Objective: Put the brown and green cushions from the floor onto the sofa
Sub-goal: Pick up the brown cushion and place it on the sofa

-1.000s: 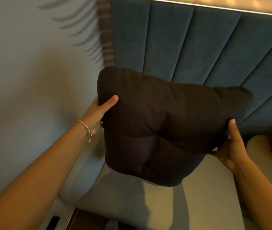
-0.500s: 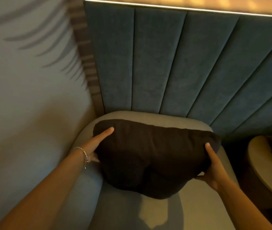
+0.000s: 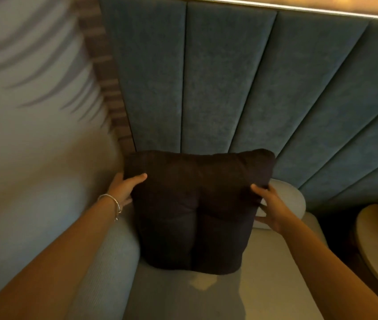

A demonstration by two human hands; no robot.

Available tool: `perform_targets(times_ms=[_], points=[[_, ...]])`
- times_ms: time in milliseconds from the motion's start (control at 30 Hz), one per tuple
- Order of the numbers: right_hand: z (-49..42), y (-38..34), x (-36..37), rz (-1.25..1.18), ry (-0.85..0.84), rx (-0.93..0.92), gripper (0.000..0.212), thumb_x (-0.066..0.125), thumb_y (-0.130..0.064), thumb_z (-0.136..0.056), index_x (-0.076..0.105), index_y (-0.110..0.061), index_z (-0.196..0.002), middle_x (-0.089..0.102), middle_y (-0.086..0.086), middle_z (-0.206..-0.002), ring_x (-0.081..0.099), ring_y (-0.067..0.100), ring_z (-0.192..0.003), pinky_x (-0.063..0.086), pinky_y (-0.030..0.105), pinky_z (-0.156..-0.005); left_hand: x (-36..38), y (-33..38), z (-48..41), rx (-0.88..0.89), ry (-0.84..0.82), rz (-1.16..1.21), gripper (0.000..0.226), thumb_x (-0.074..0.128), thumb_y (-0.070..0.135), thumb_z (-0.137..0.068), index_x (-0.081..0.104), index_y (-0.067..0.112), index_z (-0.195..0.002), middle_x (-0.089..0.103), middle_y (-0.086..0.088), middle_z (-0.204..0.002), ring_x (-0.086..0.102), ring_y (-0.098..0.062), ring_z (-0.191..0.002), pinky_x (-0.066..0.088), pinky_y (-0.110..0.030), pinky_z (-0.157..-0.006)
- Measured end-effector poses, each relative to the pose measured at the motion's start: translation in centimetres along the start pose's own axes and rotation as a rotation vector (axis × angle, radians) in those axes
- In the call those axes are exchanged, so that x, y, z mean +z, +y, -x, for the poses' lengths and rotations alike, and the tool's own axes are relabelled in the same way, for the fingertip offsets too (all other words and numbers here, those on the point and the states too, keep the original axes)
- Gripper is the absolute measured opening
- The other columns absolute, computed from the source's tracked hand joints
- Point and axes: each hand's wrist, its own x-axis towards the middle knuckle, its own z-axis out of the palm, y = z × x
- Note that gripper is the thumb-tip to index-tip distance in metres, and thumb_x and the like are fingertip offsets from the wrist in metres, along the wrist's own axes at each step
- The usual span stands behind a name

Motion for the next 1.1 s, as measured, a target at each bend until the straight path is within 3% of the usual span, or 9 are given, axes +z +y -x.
perform_targets(times_ms=[100, 300, 433, 500, 600, 733, 800, 1000, 1100], points=[[-1.2, 1.1, 0.8, 0.051, -0.035, 0.058, 0.077, 0.065, -0.036, -0.078, 0.022, -0.033, -0.143, 0.033, 0.005, -0.150, 0.030, 0.032, -0.135, 0.029, 0.056, -0.106, 1.4, -1.0, -0.9, -0.009, -0.056, -0.066, 0.079, 0.068, 0.025, -0.078, 0.025, 0.028, -0.144, 0.033, -0.003, -0.152, 0.040, -0.026, -0.131, 0.043, -0.038, -0.087], [-1.7, 1.7, 0.3, 0.146, 0.016, 0.033, 0.063, 0.064, -0.029, -0.082, 0.032, -0.025, -0.136, 0.041, 0.002, -0.137, 0.037, 0.027, -0.130, 0.033, 0.052, -0.102, 3.2, -0.7, -1.1, 0.083, -0.094, -0.182, 0.073, 0.059, 0.015, -0.085, 0.020, 0.029, -0.146, 0.024, -0.006, -0.156, 0.029, -0.025, -0.139, 0.037, -0.043, -0.100], [-1.8, 1.2, -0.6, 0.181, 0.045, -0.074, 0.037, 0.063, -0.026, -0.082, 0.042, -0.031, -0.112, 0.050, -0.011, -0.101, 0.050, 0.002, -0.085, 0.043, 0.024, -0.069, 3.7, 0.0, -1.2, 0.099, -0.140, -0.255, 0.071, 0.056, 0.016, -0.088, 0.017, 0.029, -0.147, 0.018, -0.005, -0.157, 0.024, -0.024, -0.142, 0.034, -0.042, -0.103], [-2.1, 0.9, -0.7, 0.207, 0.010, -0.078, 0.024, 0.062, -0.025, -0.083, 0.047, -0.036, -0.098, 0.049, -0.019, -0.095, 0.049, -0.002, -0.081, 0.039, 0.018, -0.061, 4.2, 0.1, -1.4, 0.079, -0.170, -0.313, 0.071, 0.056, 0.017, -0.088, 0.018, 0.031, -0.146, 0.019, -0.005, -0.157, 0.025, -0.025, -0.141, 0.036, -0.041, -0.101], [-2.9, 0.8, -0.6, 0.227, -0.034, -0.080, 0.026, 0.062, -0.025, -0.083, 0.048, -0.042, -0.096, 0.050, -0.022, -0.100, 0.050, -0.002, -0.087, 0.039, 0.018, -0.065, 5.1, 0.2, -1.8, 0.042, -0.179, -0.346, 0.071, 0.056, 0.016, -0.088, 0.018, 0.033, -0.146, 0.020, -0.001, -0.156, 0.030, -0.026, -0.138, 0.041, -0.040, -0.096], [-3.4, 1.1, -0.4, 0.236, 0.000, -0.069, 0.054, 0.063, -0.024, -0.084, 0.037, -0.035, -0.130, 0.046, -0.009, -0.120, 0.045, 0.013, -0.109, 0.039, 0.036, -0.091, 5.4, 0.3, -2.8, 0.018, -0.165, -0.329, 0.071, 0.056, 0.014, -0.088, 0.019, 0.033, -0.145, 0.020, -0.003, -0.156, 0.033, -0.029, -0.136, 0.040, -0.041, -0.096], [-3.2, 1.2, -0.5, 0.215, 0.043, -0.072, 0.046, 0.061, -0.021, -0.085, 0.040, -0.034, -0.123, 0.047, -0.004, -0.118, 0.047, 0.015, -0.105, 0.040, 0.038, -0.087, 5.3, 0.1, -3.1, 0.042, -0.108, -0.304, 0.064, 0.055, 0.011, -0.087, 0.028, 0.028, -0.143, 0.026, -0.006, -0.154, 0.036, -0.028, -0.134, 0.041, -0.039, -0.094], [-1.3, 1.1, -1.1, 0.230, 0.130, -0.015, 0.027, 0.057, -0.017, -0.087, 0.053, -0.013, -0.113, 0.062, 0.011, -0.104, 0.060, 0.029, -0.103, 0.048, 0.035, -0.078, 3.2, -1.0, -2.4, 0.133, 0.106, -0.214, 0.027, 0.054, 0.002, -0.084, 0.061, 0.008, -0.110, 0.064, -0.008, -0.110, 0.060, -0.022, -0.098, 0.046, -0.032, -0.083], [0.6, 0.4, -0.8, 0.283, 0.063, -0.041, 0.015, 0.051, -0.011, -0.088, 0.062, -0.013, -0.098, 0.067, 0.009, -0.093, 0.064, 0.022, -0.089, 0.048, 0.030, -0.071, 2.3, -1.3, -0.8, 0.106, 0.082, -0.212, 0.019, 0.051, 0.005, -0.087, 0.065, 0.007, -0.101, 0.060, -0.006, -0.070, 0.059, -0.016, -0.070, 0.048, -0.027, -0.068]])
